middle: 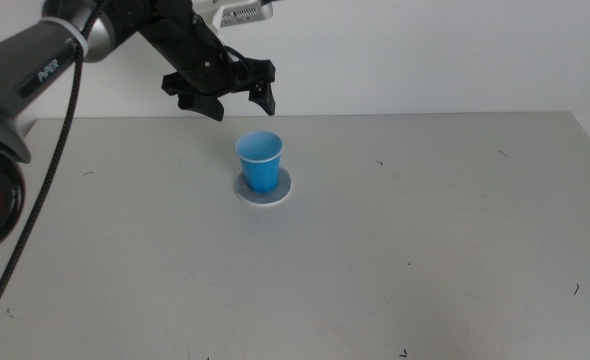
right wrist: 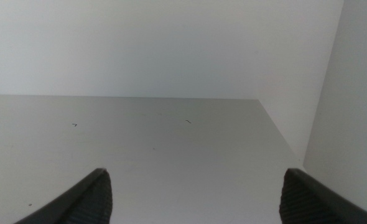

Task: Place an empty cup on a cup mat.

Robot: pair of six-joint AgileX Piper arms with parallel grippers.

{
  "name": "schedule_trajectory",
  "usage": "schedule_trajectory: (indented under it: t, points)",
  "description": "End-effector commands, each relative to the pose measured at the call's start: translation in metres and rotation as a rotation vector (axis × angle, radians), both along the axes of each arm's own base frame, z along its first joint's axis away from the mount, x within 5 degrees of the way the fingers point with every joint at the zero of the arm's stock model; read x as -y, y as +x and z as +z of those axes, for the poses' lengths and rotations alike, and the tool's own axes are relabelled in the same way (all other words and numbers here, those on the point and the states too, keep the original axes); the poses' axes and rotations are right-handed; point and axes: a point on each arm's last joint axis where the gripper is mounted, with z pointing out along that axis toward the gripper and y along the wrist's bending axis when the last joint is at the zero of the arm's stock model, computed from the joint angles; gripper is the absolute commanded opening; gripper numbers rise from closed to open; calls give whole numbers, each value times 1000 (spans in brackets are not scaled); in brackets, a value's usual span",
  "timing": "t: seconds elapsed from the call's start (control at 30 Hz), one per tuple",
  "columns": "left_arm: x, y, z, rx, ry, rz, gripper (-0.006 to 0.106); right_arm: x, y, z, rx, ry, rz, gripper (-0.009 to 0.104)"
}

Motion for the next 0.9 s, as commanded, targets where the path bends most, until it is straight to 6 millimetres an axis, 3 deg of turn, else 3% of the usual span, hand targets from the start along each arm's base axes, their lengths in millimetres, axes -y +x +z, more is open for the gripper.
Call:
schedule_trajectory:
  t: [0.0,0.2,0.33,0.47,0.57,0.73,0.87]
  points:
    - [-4,-19,67,151,-87,8,96,0,-2,11,108,-23,2,94]
    - [-10,-36,112,292,-132,29,96,0,-2,11,108,-23,2,94]
    - [-6,-43,127,317,-226,29,96,0,-2,11,108,-23,2,94]
    - [-14,-60,144,328,-193,-13,96,0,-2,11,108,-23,2,94]
    - [-25,-84,171,411,-88,-62,97,0,-2,11,108,-23,2,94]
    - [-52,-142,220,581,35,-45,104,0,-2,11,108,-23,2,94]
    - [-73,-192,235,678,109,-1,105,0,-2,11,108,-23,2,94]
